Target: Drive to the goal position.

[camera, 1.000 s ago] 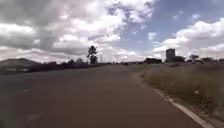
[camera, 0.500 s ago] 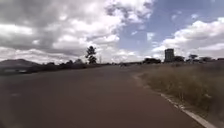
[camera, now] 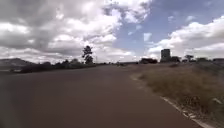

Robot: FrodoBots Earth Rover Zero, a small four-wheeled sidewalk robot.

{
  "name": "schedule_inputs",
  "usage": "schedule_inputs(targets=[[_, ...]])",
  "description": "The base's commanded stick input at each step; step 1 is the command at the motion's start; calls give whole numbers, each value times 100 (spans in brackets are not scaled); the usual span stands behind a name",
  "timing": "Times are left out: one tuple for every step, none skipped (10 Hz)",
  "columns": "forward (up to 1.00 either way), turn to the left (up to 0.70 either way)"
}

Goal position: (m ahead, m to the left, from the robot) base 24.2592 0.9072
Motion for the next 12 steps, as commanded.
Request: schedule_inputs(targets=[[70,0],[70,0],[70,0],[70,0],[70,0],[70,0],[70,0],[70,0],[70,0],[70,0],[70,0],[70,0]])
